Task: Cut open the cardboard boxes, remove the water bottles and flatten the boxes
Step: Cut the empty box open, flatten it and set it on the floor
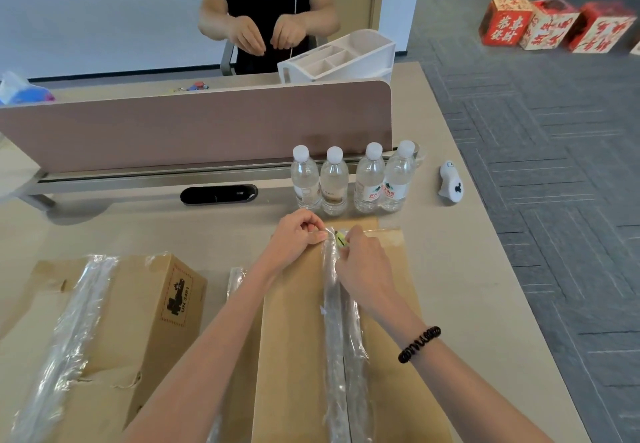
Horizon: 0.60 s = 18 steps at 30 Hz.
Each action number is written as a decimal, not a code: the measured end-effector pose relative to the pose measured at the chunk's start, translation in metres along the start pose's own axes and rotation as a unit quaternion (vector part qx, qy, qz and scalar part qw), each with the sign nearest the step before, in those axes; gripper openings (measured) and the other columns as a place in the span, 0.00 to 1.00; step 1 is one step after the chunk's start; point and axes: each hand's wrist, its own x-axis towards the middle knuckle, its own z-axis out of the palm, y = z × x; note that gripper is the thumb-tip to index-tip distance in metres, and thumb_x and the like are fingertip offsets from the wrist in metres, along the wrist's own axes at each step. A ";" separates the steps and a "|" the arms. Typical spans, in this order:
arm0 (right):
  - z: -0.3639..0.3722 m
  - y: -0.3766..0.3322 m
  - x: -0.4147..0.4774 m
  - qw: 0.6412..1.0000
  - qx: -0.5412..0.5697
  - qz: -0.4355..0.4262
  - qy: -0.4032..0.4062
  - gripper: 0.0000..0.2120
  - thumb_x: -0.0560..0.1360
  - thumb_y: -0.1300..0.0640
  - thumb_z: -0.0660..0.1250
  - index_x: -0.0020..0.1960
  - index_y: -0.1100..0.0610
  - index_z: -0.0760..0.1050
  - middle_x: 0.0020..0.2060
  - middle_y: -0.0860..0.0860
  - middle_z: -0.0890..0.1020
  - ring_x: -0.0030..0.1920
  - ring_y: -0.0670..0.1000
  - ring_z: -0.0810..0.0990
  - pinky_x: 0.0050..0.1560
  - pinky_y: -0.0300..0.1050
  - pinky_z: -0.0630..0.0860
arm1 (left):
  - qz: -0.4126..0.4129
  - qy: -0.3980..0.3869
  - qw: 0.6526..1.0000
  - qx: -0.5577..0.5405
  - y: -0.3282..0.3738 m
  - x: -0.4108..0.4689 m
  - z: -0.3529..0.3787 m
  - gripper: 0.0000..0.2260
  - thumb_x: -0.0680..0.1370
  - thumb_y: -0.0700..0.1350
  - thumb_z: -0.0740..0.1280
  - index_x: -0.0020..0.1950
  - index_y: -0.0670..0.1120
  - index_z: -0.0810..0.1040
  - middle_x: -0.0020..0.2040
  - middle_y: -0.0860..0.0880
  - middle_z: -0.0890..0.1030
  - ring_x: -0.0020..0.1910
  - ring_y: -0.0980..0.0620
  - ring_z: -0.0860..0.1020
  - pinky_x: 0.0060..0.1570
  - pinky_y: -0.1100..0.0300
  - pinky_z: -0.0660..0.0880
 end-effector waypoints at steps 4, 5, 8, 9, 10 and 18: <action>-0.002 0.004 0.000 1.000 0.020 0.001 -0.002 0.07 0.79 0.57 0.56 0.54 0.60 0.68 0.43 0.54 0.72 0.49 0.59 0.74 0.44 0.48 0.67 | -0.004 -0.006 1.000 -0.017 0.000 0.000 -0.001 0.08 0.72 0.33 0.73 0.40 0.45 0.79 0.36 0.48 0.74 0.33 0.60 0.69 0.37 0.69 0.67; -0.002 0.005 0.001 1.000 0.028 0.001 0.001 0.07 0.79 0.57 0.57 0.53 0.60 0.68 0.41 0.52 0.71 0.46 0.58 0.73 0.43 0.48 0.67 | -0.005 -0.009 1.000 -0.022 0.002 0.000 -0.003 0.07 0.72 0.33 0.73 0.40 0.44 0.79 0.36 0.48 0.74 0.33 0.60 0.69 0.38 0.69 0.67; 0.004 0.011 0.002 0.999 0.036 0.003 0.004 0.06 0.77 0.62 0.59 0.53 0.60 0.70 0.36 0.49 0.71 0.40 0.54 0.71 0.38 0.47 0.68 | -0.011 -0.023 0.999 -0.047 0.006 -0.002 -0.010 0.04 0.74 0.34 0.71 0.44 0.41 0.79 0.39 0.48 0.75 0.37 0.57 0.71 0.39 0.71 0.68; 0.007 0.013 0.001 0.999 0.044 0.007 0.008 0.06 0.76 0.64 0.59 0.53 0.59 0.70 0.36 0.50 0.73 0.39 0.53 0.72 0.37 0.47 0.68 | -0.010 -0.028 0.998 -0.047 0.008 -0.002 -0.011 0.03 0.75 0.34 0.71 0.45 0.41 0.80 0.40 0.47 0.76 0.39 0.56 0.71 0.39 0.72 0.68; 0.011 0.016 -0.001 0.998 0.053 0.009 0.016 0.06 0.76 0.64 0.59 0.52 0.58 0.71 0.38 0.51 0.75 0.39 0.53 0.73 0.36 0.48 0.68 | -0.006 -0.032 0.999 -0.040 0.009 -0.002 -0.013 0.03 0.75 0.35 0.71 0.45 0.41 0.80 0.41 0.46 0.76 0.40 0.55 0.71 0.40 0.72 0.68; 0.009 0.034 0.006 0.975 0.189 -0.018 0.119 0.05 0.77 0.61 0.61 0.48 0.53 0.73 0.30 0.52 0.79 0.29 0.53 0.77 0.32 0.52 0.73 | 0.025 -0.029 0.995 -0.087 0.022 -0.008 -0.040 0.06 0.73 0.45 0.70 0.42 0.45 0.76 0.39 0.50 0.75 0.41 0.55 0.71 0.44 0.65 0.67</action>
